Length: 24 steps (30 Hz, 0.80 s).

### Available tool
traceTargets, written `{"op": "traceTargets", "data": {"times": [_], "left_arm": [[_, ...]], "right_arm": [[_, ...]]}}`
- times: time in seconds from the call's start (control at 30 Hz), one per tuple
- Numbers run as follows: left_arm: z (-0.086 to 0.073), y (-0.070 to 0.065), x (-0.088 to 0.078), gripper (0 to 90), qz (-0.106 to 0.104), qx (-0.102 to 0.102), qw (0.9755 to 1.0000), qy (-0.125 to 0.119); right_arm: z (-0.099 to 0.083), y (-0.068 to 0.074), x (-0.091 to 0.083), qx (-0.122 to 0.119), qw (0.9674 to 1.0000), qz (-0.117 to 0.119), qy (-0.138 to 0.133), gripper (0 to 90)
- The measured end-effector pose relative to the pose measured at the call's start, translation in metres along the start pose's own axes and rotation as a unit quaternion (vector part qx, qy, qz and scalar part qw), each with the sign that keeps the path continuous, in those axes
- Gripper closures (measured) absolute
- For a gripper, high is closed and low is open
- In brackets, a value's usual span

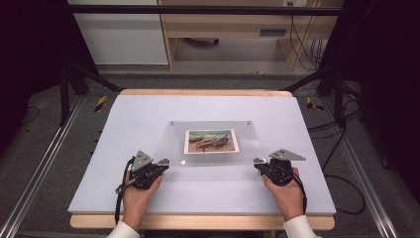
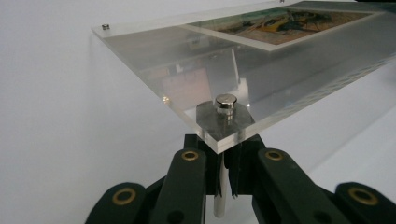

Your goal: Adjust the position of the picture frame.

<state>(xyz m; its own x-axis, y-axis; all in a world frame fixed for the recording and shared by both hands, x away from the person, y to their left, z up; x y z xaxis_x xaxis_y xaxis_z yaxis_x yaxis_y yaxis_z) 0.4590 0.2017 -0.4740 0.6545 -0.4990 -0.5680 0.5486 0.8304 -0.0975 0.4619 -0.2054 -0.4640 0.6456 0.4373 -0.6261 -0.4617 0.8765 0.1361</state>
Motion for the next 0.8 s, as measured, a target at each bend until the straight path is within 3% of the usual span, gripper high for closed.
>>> {"op": "traceTargets", "data": {"times": [0.17, 0.4, 0.8], "left_arm": [[-0.003, -0.002, 0.005, 84.0, 0.002, 0.005, 0.9999, 0.011], [-0.005, 0.002, 0.008, 83.9, 0.002, -0.007, 0.9999, 0.012], [-0.004, 0.004, 0.009, 83.5, 0.007, -0.002, 0.9999, 0.01]], "right_arm": [[-0.003, -0.002, 0.005, -0.006, 0.9998, -0.016, 0.013, 85.0], [-0.005, 0.001, 0.01, -0.006, 0.9995, -0.014, 0.027, 84.9], [-0.006, 0.001, 0.011, -0.008, 0.9996, -0.011, 0.026, 84.1]]}}
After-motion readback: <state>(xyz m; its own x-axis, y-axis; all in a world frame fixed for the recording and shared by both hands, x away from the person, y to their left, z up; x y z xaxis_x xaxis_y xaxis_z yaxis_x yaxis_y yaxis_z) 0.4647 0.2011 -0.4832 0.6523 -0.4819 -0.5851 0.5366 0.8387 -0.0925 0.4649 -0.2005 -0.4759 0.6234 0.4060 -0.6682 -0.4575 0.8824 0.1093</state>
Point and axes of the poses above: each handheld gripper's, and its own axes: x roughly forward along the jaws, z roughly out of its top, y roughly to its left, the point moved 1 cm from there along x, roughly forward along the jaws, and after that the axes turned 5 degrees about y, right-handed, at the moved point
